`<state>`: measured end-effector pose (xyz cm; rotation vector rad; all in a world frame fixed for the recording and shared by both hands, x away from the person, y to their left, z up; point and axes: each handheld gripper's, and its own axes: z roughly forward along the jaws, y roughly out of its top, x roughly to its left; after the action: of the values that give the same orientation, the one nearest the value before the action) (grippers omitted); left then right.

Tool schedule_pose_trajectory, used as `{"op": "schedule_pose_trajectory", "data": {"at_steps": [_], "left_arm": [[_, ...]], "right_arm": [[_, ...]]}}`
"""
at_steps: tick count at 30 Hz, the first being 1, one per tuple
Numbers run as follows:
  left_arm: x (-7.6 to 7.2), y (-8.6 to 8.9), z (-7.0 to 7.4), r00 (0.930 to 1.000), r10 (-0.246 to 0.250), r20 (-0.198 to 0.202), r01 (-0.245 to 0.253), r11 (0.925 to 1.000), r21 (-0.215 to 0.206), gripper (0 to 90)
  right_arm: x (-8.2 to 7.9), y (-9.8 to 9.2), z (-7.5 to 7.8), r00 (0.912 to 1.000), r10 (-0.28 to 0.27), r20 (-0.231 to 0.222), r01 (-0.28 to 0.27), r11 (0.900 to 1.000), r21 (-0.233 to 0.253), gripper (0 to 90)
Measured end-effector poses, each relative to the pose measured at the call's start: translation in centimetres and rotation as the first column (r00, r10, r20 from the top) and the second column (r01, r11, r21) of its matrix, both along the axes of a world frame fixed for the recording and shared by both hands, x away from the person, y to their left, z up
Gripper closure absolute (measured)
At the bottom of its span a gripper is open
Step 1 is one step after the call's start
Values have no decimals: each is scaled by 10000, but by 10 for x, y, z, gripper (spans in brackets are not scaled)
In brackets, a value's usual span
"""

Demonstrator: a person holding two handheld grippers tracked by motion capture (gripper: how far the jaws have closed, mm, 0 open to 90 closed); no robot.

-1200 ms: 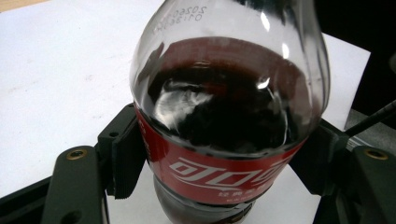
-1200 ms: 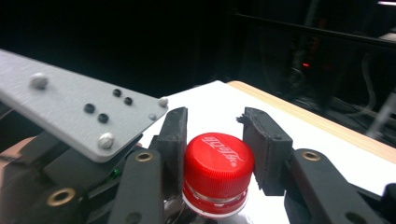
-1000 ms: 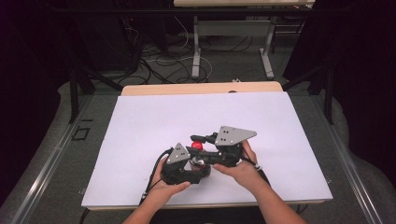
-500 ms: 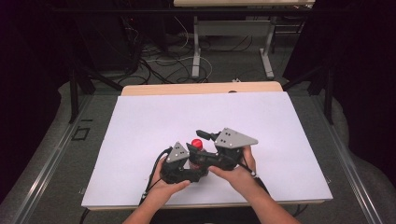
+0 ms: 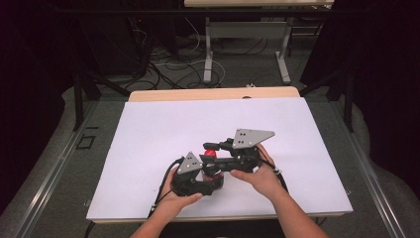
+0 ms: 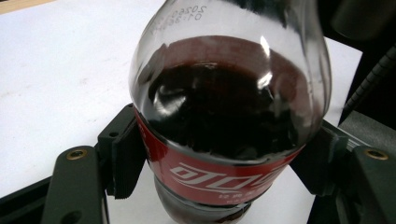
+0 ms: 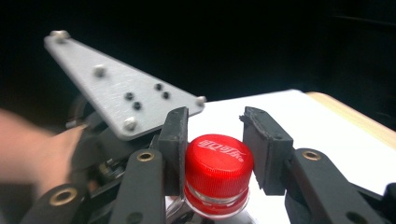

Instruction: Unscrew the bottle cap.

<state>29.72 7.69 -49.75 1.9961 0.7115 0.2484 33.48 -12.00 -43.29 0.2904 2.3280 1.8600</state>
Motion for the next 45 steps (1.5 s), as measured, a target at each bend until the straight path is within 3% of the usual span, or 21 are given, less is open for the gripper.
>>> {"op": "schedule_pose_trajectory", "data": {"at_steps": [2,6,7,8,13,14,16,17,18,19,21,23,26,28,31,32,33,35,41,43,45], "left_arm": [[1,0,0,10000,22,-38,-22,10000,23,298],[2,2,0,9998,155,-160,-153,9998,102,298],[2,2,0,9996,272,-72,-272,9996,-2,298],[2,2,0,9996,283,-87,-283,9996,-18,298],[1,2,0,9996,249,-103,-249,9997,27,298],[1,3,0,9997,229,-111,-229,9997,-16,298],[2,4,0,9998,88,-154,-89,10000,-14,298],[1,3,0,9999,136,-48,-136,9999,-7,298],[1,3,0,9998,47,-216,-50,9999,-126,298],[1,4,1,9999,-33,-129,32,10000,-75,298],[0,2,1,10000,-70,19,70,10000,12,298],[-1,0,1,9999,-140,53,140,9999,46,298],[-1,-1,1,9998,-169,-64,170,9998,43,298],[0,0,1,10000,-79,-14,79,9999,106,298],[1,2,1,9999,71,-93,-71,10000,40,298],[1,2,1,9999,108,-70,-107,9999,41,298],[1,2,1,9999,112,-131,-112,9999,42,298],[1,2,1,9999,149,-81,-149,9999,11,298],[0,1,0,9997,238,-94,-237,9997,84,298],[1,2,1,9999,162,-54,-161,9997,188,298],[1,2,0,9999,140,-49,-139,9998,135,298]], "right_arm": [[-2,-1,1,9981,-620,-5,620,9981,15,476],[-18,5,1,9773,-2118,58,2114,9767,365,468],[-29,12,-1,9505,-3074,453,3066,9516,227,494],[-29,12,-1,9505,-3074,453,3066,9516,227,494],[-44,25,-5,8982,-4281,1000,4312,9022,-115,597],[-43,25,-5,9021,-4203,973,4236,9057,-147,601],[-37,21,-3,9318,-3562,701,3580,9336,-146,606],[-26,14,-2,9684,-2478,291,2481,9687,-89,608],[-18,9,-1,9810,-1934,159,1936,9810,-99,609],[-18,9,-1,9810,-1934,159,1936,9810,-99,609],[3,-3,-3,9998,211,-48,-210,9996,178,608],[13,-7,-5,9918,1260,-197,-1251,9913,406,606],[15,-9,-4,9912,1279,-355,-1261,9908,487,556],[6,-7,-1,9988,398,-274,-371,9948,944,424],[-4,-3,2,9970,-768,3,767,9953,595,437],[-18,4,3,9838,-1793,17,1787,9812,723,452],[-18,4,3,9838,-1793,17,1787,9812,723,452],[-30,12,2,9566,-2902,255,2879,9551,696,502],[-41,23,-4,9019,-4273,633,4282,9037,-7,598],[-40,21,-3,9021,-4256,710,4267,9044,-17,606],[-36,19,-3,9242,-3776,567,3787,9255,-82,609]]}}
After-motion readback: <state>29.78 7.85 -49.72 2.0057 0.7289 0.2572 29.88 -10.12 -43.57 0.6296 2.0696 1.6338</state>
